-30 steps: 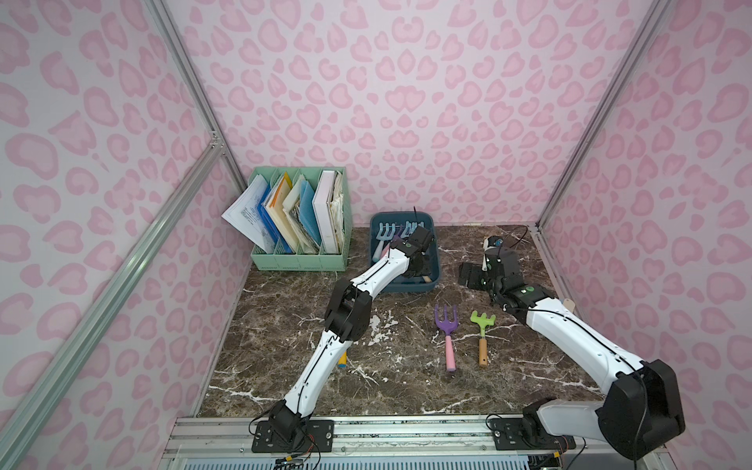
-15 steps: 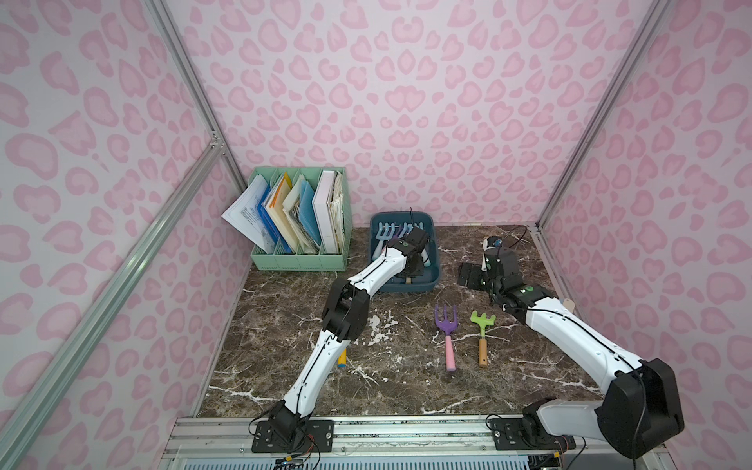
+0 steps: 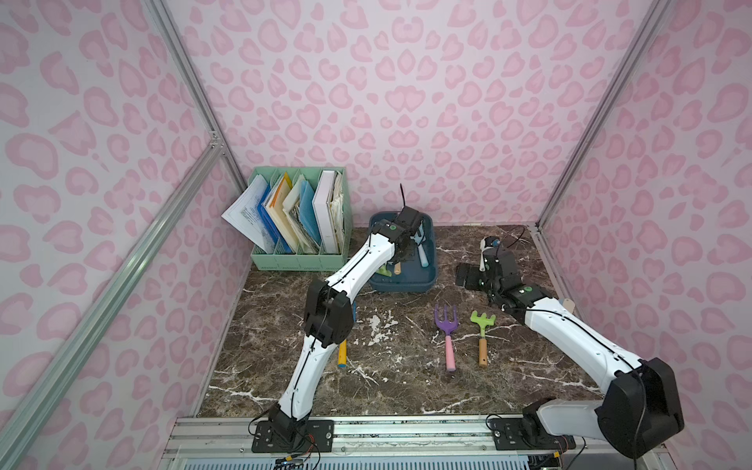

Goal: Take the hand rake out of the storage box
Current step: Pick up the rake from the storage box, then place the rake at the center of the board.

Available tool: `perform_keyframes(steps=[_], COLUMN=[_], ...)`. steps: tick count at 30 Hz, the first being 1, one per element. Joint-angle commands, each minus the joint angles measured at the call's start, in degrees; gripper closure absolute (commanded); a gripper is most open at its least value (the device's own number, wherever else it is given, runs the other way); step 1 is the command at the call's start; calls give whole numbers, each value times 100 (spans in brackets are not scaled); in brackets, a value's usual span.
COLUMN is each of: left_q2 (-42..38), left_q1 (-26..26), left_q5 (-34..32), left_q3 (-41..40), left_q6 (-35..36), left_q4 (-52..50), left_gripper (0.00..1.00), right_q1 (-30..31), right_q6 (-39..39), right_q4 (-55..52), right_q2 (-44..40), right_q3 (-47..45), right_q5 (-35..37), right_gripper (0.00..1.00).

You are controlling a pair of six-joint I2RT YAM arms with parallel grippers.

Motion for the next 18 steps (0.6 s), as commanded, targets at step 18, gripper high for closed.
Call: perform_keyframes(steps=[18], left_q2=[-3907], left_q1=[-817], left_q5=[-364], left_q3=[-7178], left_q6=[-1834], left_q4=[2267], left_gripper=[100], right_q1=[1117], right_q6=[83], right_q4=[-58], right_q2=[1111], right_q3=[1581], right_q5=[-130], right_gripper=[12])
